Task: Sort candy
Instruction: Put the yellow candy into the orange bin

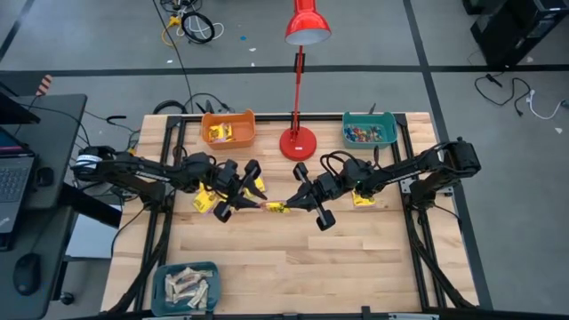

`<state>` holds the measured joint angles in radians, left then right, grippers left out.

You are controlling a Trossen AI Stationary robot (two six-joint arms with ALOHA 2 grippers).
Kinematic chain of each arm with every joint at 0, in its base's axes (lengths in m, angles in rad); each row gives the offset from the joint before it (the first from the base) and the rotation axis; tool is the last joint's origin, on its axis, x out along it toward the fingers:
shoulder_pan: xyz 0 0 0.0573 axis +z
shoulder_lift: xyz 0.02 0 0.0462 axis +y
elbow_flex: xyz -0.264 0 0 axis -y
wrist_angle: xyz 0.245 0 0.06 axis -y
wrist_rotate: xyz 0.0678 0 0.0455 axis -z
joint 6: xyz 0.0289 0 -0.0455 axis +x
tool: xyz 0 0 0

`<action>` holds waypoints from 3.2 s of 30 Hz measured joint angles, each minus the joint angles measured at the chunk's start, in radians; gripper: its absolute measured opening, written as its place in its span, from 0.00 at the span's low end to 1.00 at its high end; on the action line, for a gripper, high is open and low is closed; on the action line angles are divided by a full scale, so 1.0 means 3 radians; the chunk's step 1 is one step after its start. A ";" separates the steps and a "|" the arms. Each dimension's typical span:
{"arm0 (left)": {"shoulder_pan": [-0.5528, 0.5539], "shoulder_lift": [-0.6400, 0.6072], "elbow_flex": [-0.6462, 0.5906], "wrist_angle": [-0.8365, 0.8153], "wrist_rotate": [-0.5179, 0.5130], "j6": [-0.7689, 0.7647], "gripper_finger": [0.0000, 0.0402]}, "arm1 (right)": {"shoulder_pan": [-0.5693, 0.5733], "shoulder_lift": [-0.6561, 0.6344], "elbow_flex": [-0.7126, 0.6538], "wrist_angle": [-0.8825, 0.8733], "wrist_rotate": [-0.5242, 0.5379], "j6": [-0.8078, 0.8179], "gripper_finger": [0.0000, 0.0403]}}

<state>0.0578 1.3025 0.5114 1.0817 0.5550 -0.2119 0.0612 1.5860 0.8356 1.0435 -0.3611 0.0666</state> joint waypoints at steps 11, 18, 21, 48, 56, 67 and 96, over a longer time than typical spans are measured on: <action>0.0000 -0.0001 0.0001 0.0012 0.0110 -0.0032 0.37 | 0.0000 0.0000 0.0000 0.0000 0.0001 -0.0037 0.00; 0.0000 -0.0004 0.0001 0.0121 0.0108 -0.0119 0.37 | 0.0000 0.0000 0.0000 0.0000 0.0060 -0.0068 0.00; 0.0000 -0.0004 0.0003 0.0120 0.0002 -0.0108 0.37 | -0.0001 -0.0001 0.0000 -0.0034 0.0172 -0.0122 0.00; 0.0004 -0.0395 0.0004 0.0243 -0.0134 -0.0629 0.01 | -0.0095 -0.0010 0.0000 -0.0038 0.0268 0.0002 0.08; 0.0494 -0.1290 0.0043 -0.0775 -0.0204 -0.0930 0.00 | -0.0150 -0.0013 -0.0001 -0.0293 0.0280 0.0180 0.14; 0.1503 -0.1657 0.1133 -0.4676 -0.1458 0.0168 0.00 | -0.0150 -0.0013 -0.0001 -0.0474 0.0369 0.0122 0.12; 0.3101 0.0167 0.1320 -0.5237 -0.1195 0.0505 0.00 | -0.0093 -0.0010 -0.0001 -0.0628 0.0540 0.0056 0.12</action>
<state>0.9880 1.3525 0.9073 -0.4894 0.1967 -0.0605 0.0334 1.5829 0.8352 0.8551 -0.1989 0.0834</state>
